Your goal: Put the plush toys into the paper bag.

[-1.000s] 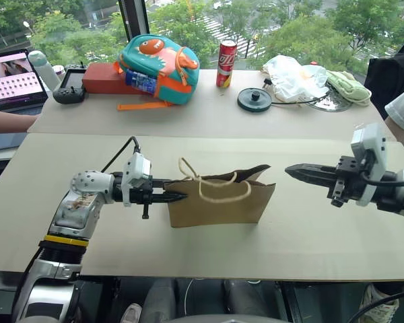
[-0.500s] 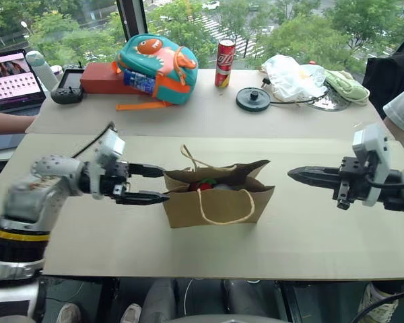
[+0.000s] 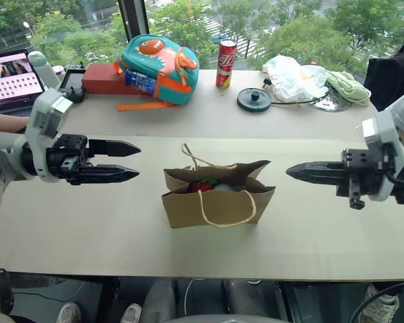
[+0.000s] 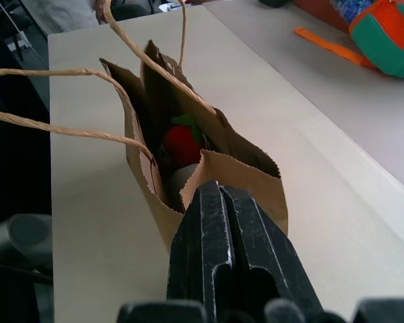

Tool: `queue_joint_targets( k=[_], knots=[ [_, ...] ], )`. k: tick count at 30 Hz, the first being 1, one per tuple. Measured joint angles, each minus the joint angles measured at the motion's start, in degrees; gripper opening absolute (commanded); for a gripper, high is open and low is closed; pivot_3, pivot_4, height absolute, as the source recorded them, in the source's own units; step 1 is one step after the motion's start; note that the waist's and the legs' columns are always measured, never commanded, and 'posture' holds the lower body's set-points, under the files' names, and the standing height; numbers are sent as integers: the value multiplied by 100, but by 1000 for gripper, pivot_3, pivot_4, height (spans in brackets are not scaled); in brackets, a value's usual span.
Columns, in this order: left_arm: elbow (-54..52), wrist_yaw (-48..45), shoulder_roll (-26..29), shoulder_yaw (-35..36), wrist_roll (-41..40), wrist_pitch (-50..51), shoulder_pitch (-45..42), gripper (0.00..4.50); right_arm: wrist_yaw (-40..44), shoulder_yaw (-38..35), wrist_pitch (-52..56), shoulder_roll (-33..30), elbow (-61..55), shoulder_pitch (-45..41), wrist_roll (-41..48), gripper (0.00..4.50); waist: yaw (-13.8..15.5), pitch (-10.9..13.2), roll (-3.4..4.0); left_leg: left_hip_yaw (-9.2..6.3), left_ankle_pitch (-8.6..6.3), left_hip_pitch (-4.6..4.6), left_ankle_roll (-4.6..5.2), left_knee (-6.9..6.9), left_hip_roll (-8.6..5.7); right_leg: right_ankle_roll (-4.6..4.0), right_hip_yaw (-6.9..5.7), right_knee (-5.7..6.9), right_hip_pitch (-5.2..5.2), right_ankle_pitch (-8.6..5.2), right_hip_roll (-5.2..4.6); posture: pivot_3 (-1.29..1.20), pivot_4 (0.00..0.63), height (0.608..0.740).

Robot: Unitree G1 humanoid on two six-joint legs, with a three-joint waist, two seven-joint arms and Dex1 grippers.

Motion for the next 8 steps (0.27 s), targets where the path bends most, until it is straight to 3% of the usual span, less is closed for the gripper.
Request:
queue_joint_targets(
  k=[8],
  knots=[
    [-49, 35, -1, 5, -5, -10, 128, 3524, 24, 13, -1, 0, 3, -28, -28, 0, -4, 0, 0, 0, 0, 0, 0, 0, 0, -6, 0, 3, -1, 0, 0, 0, 150, 733]
  ],
)
